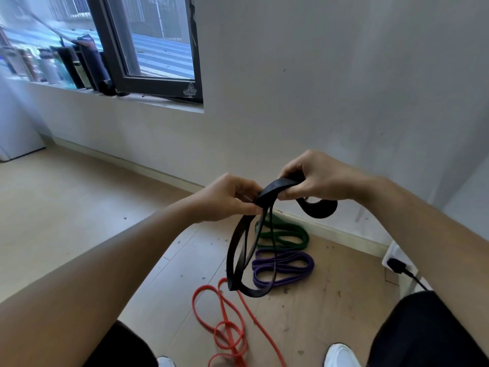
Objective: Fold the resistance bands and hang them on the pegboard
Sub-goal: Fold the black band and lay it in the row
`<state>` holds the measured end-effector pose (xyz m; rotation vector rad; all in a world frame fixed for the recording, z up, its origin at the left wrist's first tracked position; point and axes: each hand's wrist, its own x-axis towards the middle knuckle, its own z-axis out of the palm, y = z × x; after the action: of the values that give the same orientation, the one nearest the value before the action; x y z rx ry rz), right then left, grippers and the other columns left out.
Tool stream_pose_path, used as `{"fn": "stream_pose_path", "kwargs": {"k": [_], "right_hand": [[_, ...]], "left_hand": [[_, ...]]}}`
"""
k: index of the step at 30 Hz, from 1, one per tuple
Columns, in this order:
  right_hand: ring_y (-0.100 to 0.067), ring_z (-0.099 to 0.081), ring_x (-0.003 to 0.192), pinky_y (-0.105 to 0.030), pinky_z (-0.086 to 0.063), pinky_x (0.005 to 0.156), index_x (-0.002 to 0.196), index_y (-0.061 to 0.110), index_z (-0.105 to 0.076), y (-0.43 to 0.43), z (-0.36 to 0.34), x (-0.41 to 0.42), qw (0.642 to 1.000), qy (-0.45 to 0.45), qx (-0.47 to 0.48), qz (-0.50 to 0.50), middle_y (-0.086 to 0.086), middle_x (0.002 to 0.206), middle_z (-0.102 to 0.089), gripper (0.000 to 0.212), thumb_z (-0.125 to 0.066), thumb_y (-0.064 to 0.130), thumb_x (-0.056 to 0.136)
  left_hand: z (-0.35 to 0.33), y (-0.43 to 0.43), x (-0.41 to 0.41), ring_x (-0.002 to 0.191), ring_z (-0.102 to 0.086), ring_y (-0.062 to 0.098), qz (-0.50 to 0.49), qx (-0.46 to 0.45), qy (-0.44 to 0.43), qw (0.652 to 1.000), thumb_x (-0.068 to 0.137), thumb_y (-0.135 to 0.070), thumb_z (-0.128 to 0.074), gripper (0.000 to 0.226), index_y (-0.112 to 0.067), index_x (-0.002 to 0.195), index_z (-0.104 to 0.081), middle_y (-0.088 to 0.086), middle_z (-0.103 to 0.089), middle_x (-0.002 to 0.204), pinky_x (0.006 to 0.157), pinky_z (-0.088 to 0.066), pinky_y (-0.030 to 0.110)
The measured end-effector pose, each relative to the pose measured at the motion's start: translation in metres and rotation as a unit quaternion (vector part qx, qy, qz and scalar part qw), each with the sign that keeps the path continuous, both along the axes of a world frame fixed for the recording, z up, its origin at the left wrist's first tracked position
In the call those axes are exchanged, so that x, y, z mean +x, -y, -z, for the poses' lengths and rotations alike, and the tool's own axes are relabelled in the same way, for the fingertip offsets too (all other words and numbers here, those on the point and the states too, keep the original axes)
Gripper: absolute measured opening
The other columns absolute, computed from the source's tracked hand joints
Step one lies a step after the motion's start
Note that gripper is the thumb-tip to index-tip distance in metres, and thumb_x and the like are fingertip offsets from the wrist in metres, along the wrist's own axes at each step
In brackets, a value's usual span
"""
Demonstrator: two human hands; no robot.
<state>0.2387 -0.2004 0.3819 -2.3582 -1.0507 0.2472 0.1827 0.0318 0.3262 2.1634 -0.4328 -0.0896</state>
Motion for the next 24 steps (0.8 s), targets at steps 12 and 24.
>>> {"fn": "stream_pose_path", "kwargs": {"k": [12,24], "right_hand": [[-0.02,-0.069,0.076,-0.03,-0.055,0.075,0.095,0.003,-0.077,0.015,-0.003,0.001,0.989,-0.093,0.11,-0.011,-0.023,0.087,-0.072,0.014,-0.076,0.015,0.089],[-0.018,-0.067,0.078,-0.023,-0.055,0.074,0.104,-0.002,-0.075,0.028,0.0,0.011,0.963,-0.137,0.23,0.018,-0.011,0.084,-0.07,0.019,-0.073,0.009,0.088]], "left_hand": [[0.016,0.013,-0.005,0.106,-0.074,0.019,0.021,-0.064,-0.058,0.996,0.092,-0.012,-0.074,0.033,-0.01,0.124,-0.067,0.007,-0.076,0.115,0.097,-0.058,0.039],[0.015,0.036,-0.001,0.091,-0.072,0.005,-0.049,-0.086,0.005,0.995,0.088,-0.022,-0.08,0.022,-0.016,0.109,-0.076,0.001,-0.077,0.104,0.077,-0.051,0.011]]}}
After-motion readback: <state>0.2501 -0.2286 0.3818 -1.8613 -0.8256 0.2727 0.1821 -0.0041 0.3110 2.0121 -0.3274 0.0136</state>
